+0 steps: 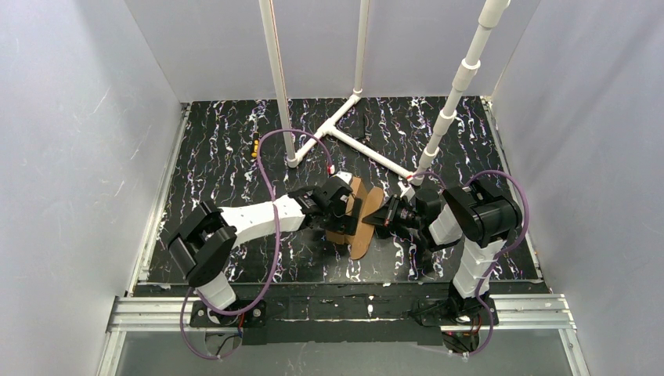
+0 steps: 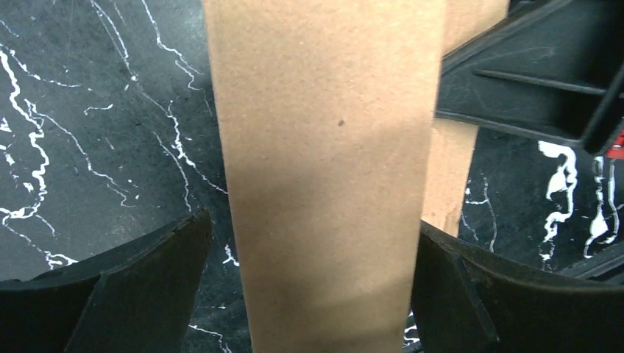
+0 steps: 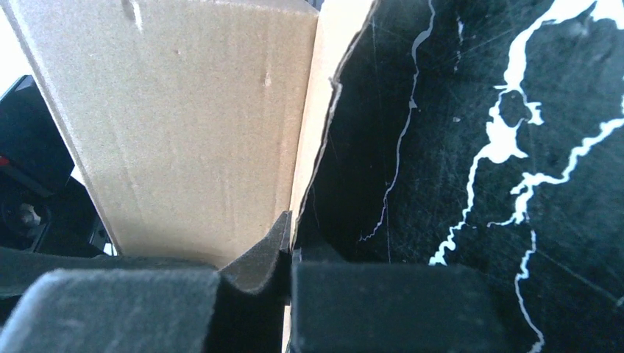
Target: Fold the paper box
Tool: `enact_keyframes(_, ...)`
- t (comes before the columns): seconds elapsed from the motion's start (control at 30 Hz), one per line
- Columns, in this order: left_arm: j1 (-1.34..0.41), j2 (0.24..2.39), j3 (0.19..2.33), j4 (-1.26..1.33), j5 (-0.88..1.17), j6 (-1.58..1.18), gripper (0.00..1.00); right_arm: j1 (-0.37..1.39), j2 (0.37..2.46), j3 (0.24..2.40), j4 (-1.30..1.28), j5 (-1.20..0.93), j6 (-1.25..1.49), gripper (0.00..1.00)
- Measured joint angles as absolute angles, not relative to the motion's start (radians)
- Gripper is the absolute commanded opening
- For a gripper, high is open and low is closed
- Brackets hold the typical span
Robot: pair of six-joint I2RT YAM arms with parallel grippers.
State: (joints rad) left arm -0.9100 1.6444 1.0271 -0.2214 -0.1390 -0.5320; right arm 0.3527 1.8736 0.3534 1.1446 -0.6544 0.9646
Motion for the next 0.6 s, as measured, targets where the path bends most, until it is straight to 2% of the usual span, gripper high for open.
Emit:
enact_keyframes(0.2, -0.910, 1.665, 1.043, -0.242, -0.142, -0.550, 0.33, 0.355, 1.875, 0.368, 1.143, -0.665, 0.962, 0.31)
enact_keyframes(0.23, -0.910, 1.665, 1.044, -0.240, -0.144, -0.551, 0.29, 0.355, 1.875, 0.372, 1.142, -0.669, 0.960, 0.35)
enact_keyframes(0.4, -0.899, 1.655, 1.029, -0.223, -0.133, -0.576, 0.16, 0.355, 1.875, 0.390, 1.147, -0.701, 0.955, 0.53)
enact_keyframes(0.6, -0.790, 1.554, 0.888, -0.123, -0.014, -0.647, 0.15, 0.352, 1.861, 0.405, 1.153, -0.781, 0.951, 0.65)
